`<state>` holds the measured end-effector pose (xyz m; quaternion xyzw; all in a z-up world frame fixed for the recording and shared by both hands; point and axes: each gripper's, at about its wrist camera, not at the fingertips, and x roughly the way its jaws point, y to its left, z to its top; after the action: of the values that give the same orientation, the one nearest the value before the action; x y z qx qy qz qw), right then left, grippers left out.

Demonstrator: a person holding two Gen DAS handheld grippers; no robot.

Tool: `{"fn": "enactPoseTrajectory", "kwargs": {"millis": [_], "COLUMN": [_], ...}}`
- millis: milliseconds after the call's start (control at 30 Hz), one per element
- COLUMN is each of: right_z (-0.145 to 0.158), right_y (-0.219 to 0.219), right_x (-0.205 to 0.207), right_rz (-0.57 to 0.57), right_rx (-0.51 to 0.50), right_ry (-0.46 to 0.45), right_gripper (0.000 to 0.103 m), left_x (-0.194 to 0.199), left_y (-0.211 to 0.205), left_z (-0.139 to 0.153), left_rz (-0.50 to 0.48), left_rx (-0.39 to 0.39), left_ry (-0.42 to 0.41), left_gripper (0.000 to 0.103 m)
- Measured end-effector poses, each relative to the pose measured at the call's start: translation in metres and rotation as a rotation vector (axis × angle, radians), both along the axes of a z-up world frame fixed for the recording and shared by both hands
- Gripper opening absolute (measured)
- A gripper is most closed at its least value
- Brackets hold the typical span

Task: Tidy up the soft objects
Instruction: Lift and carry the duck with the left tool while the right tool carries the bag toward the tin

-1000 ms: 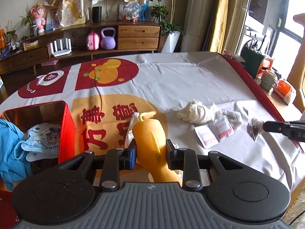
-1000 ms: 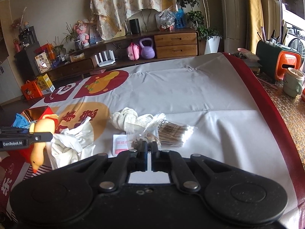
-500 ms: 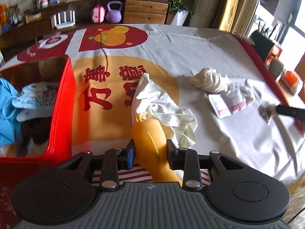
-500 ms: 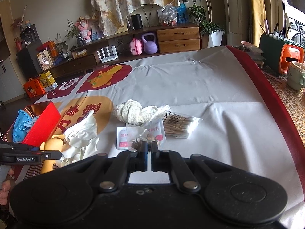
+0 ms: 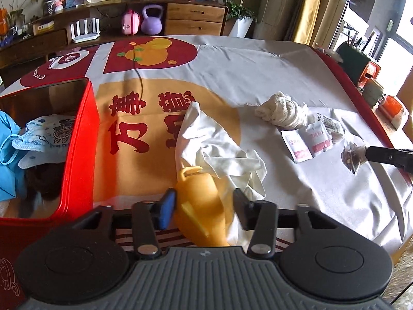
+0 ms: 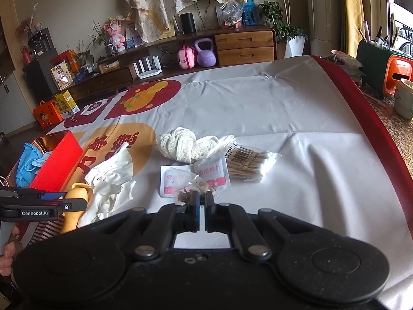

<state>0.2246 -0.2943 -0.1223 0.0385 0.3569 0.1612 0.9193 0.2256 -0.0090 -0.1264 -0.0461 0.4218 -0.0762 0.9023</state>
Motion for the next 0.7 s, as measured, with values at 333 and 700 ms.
{"fn": "enactPoseTrajectory", "kwargs": {"millis": [333, 700], "right_z": [0.013, 0.046], "right_y": [0.008, 0.037], "right_x": [-0.009, -0.03], "right_rz": [0.021, 0.112], "right_rx": [0.016, 0.044], "right_ry": [-0.018, -0.065], "right_gripper": [0.003, 0.003], "left_x": [-0.011, -0.032], "left_y": [0.006, 0.028], "left_z": [0.012, 0.039], "left_rz": [0.006, 0.036], "left_rx": [0.013, -0.017], "left_ry": [-0.032, -0.054], "left_gripper": [0.025, 0.024]}}
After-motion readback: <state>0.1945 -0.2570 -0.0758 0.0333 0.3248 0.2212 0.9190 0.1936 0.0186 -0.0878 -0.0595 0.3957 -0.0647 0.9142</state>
